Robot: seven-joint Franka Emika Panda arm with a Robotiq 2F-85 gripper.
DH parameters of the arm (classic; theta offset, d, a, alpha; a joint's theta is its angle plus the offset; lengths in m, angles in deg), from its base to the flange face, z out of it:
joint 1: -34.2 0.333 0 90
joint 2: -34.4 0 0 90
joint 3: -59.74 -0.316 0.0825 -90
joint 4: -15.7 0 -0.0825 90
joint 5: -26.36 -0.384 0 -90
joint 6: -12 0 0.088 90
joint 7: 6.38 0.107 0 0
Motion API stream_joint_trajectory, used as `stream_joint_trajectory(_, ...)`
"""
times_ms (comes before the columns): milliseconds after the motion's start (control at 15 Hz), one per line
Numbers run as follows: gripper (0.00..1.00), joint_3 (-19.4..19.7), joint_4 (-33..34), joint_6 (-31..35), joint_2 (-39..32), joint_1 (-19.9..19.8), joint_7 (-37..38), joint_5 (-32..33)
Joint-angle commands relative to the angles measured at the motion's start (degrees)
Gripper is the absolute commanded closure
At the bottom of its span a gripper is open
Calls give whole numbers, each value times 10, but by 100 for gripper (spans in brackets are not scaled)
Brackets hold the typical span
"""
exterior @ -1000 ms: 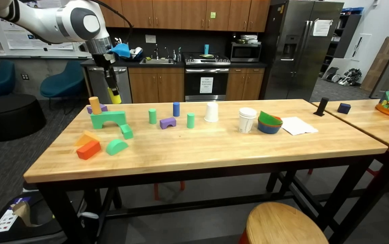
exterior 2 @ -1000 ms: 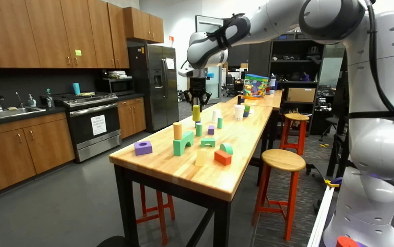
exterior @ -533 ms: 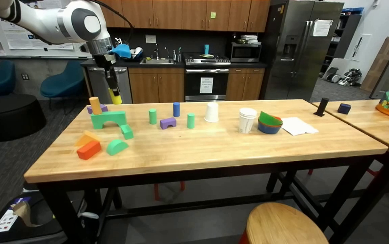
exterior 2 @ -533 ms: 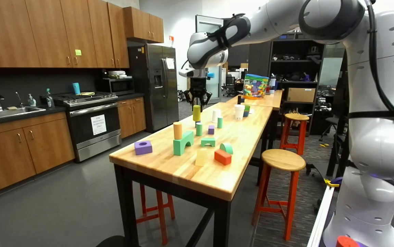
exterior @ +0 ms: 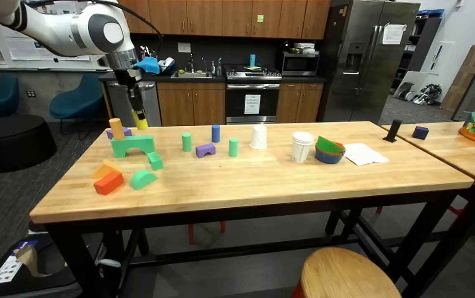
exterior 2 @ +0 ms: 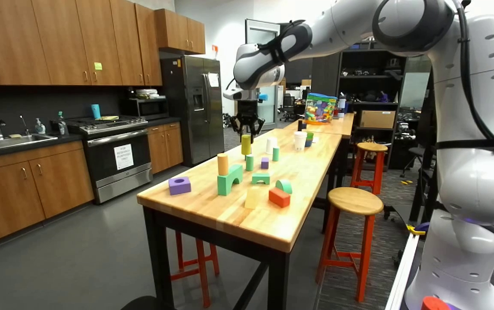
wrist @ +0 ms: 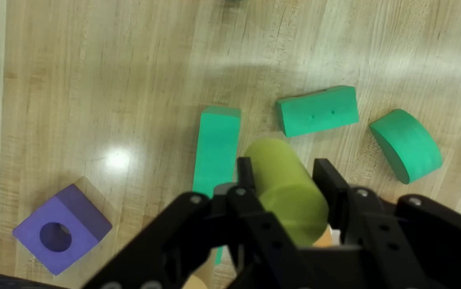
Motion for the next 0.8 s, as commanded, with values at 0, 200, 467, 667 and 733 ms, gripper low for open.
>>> stream_joint_trajectory(0,84,-5,5,-4,-7,3,0,-1)
stream_joint_trajectory(200,84,-11,7,-7,-13,3,-6,-6)
stream_joint_trajectory(467,84,-16,13,-7,-20,3,-5,-10)
stream_joint_trajectory(667,84,-19,18,-7,-22,3,-6,-17)
stream_joint_trajectory(733,84,-19,20,-7,-23,3,-6,-18)
